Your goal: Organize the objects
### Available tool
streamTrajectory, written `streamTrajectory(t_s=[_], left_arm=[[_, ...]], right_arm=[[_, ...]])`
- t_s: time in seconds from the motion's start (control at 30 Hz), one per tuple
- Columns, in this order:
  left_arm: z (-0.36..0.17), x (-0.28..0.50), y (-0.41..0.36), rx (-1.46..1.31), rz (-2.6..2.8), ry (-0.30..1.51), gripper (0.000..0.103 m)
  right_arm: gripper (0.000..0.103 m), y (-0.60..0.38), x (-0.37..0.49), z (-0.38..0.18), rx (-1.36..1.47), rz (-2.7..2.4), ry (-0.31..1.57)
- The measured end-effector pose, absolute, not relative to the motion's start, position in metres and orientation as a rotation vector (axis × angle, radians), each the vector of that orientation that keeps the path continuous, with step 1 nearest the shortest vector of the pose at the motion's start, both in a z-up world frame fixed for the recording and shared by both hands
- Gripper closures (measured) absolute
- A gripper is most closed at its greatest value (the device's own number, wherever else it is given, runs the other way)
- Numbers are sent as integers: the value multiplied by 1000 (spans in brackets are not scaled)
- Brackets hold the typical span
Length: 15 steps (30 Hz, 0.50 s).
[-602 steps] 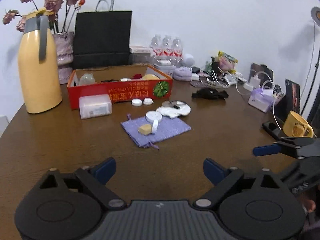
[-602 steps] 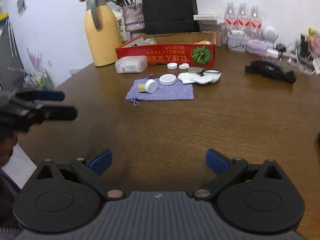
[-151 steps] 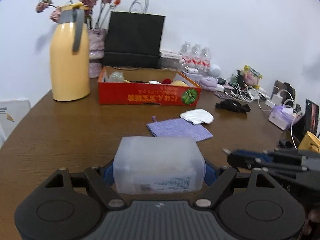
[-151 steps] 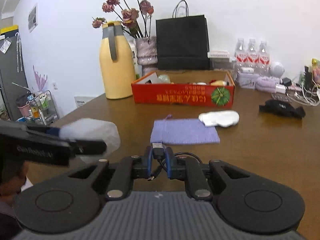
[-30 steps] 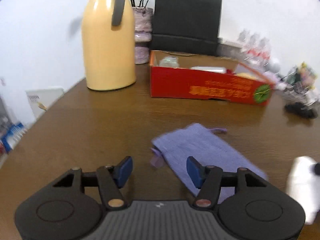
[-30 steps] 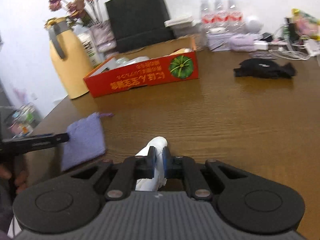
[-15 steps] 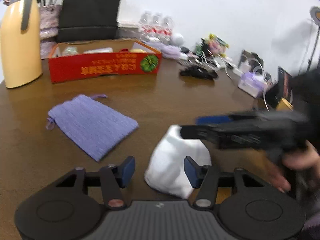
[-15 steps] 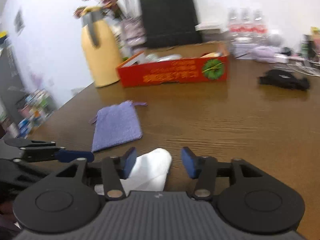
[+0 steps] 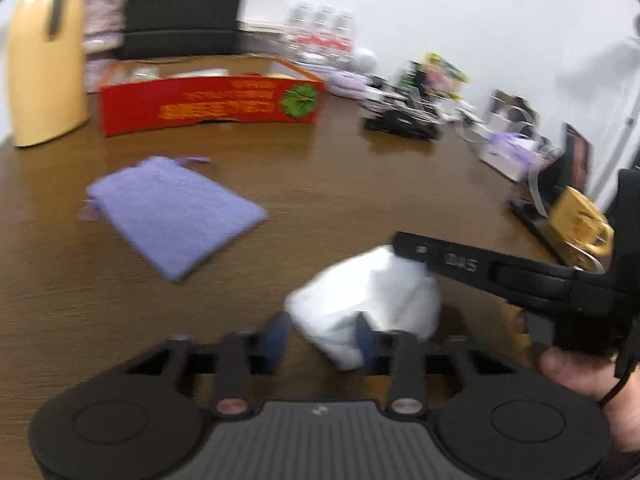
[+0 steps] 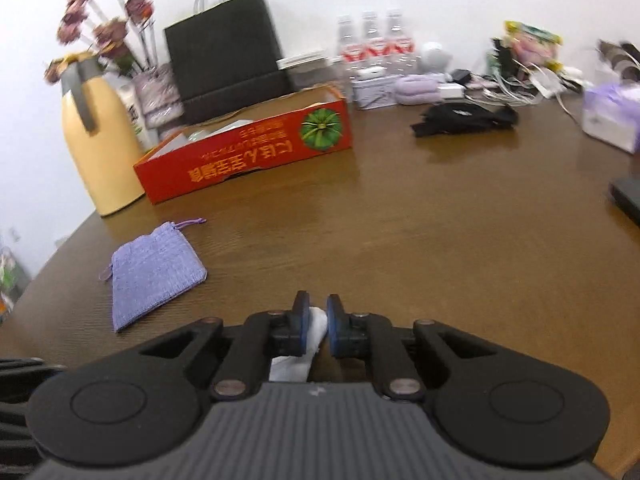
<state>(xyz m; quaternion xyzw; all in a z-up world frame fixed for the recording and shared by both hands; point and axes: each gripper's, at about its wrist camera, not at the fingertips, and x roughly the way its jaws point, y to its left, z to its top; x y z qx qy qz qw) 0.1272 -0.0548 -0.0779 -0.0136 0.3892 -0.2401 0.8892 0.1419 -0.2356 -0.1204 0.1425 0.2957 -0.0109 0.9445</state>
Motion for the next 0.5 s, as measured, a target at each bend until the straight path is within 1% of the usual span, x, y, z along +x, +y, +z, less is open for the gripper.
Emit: streamTrajectory(t_s=[0.07,0.13,0.27,0.3,0.33,0.4,0.43,0.47,0.5], left_arm=[[-79,125,-63,14,-482,780,81],[-82,130,-61,6,-455,762,87],[-79,143,-43,-63,-370,750,89],[-77,142,-40,-77,-358,744,83],[-76,141,-38,-89,-349,742,74],[-72,135,-37,-80,-337,760,63],[-70,130,-36,-75,-334,765,62],[-67,124,-35,-69,-346,764,61],[-65,117,-34,-65,-363,764,60]], right_arm=[[91,-237,135,-119,294,-40,602],[89,-237,133,-119,274,-35,603],[88,-240,130,-119,279,57,643],[88,-239,129,-118,277,76,648],[88,-237,129,-118,270,88,650],[83,-232,129,-118,255,100,653],[75,-231,128,-118,256,105,654],[70,-231,127,-117,261,108,653],[70,-230,125,-116,261,111,651]])
